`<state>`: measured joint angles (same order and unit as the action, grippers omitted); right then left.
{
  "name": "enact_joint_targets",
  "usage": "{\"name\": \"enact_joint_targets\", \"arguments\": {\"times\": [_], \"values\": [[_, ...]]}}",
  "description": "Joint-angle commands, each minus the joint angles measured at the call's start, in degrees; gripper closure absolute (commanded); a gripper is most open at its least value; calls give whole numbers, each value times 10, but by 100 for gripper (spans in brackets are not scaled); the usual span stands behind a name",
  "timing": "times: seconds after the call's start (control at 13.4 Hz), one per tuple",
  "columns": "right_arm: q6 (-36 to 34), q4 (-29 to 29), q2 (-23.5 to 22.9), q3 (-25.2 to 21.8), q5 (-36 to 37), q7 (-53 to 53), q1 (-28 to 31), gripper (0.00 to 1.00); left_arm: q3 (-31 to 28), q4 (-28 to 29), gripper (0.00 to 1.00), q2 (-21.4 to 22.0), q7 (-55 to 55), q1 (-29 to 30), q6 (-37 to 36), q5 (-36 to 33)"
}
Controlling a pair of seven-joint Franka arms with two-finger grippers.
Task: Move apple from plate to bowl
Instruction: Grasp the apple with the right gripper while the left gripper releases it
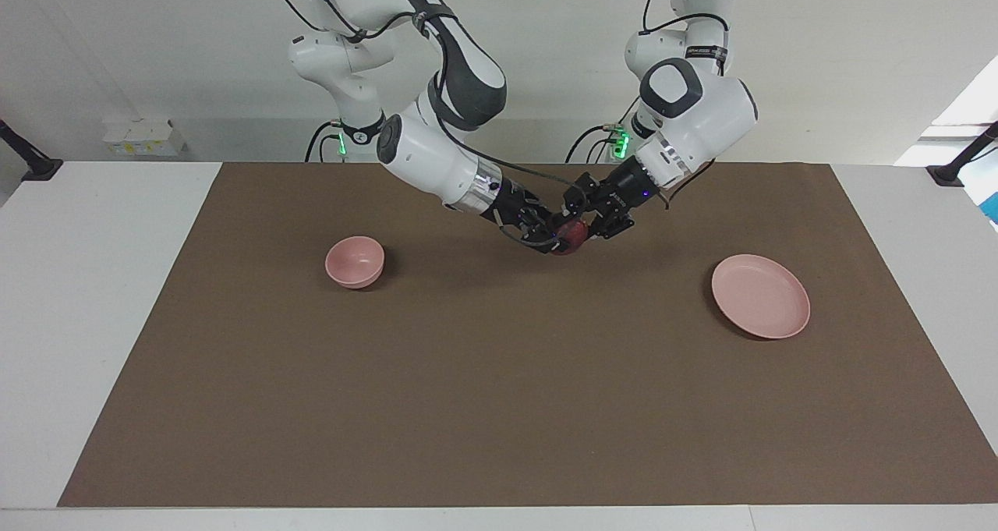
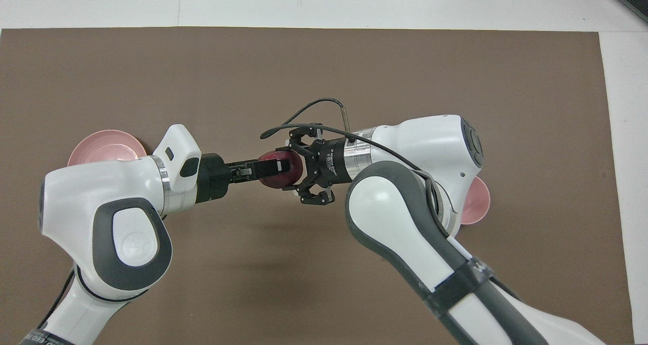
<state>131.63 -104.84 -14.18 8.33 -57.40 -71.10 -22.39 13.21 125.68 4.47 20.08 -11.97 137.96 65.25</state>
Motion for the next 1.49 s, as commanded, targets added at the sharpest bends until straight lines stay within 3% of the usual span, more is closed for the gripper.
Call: {"name": "enact_joint_targets", "arguments": {"times": [0.0, 0.37, 0.6, 0.82, 1.04, 1.19, 1.27, 1.42], "values": [[-11, 9, -6, -1, -3, 2, 7, 100, -6, 1, 0, 15, -9, -7, -7, 15], [-39, 14, 4, -6, 25, 1, 24, 100, -10, -7, 0, 12, -34, 19, -9, -22], [-90, 47, 12, -7, 92, -5, 51, 100, -10, -43, 0, -15, -34, 41, -15, -201], [-144, 96, 11, -5, 209, 1, 68, 100, -12, -64, 0, -31, -35, 43, -17, -378], [-171, 128, 9, -4, 299, 23, 74, 100, -12, -82, 0, -37, -77, 71, -59, -497], [-191, 136, 10, -7, 332, 74, 75, 100, -13, -84, 0, -37, -188, 77, -80, -558], [-206, 141, 11, -7, 367, 110, 75, 100, -13, -89, 0, -37, -246, 78, -106, -591], [-222, 148, 12, -8, 415, 164, 75, 100, -13, -134, 0, -38, -260, 98, -177, -663]]}}
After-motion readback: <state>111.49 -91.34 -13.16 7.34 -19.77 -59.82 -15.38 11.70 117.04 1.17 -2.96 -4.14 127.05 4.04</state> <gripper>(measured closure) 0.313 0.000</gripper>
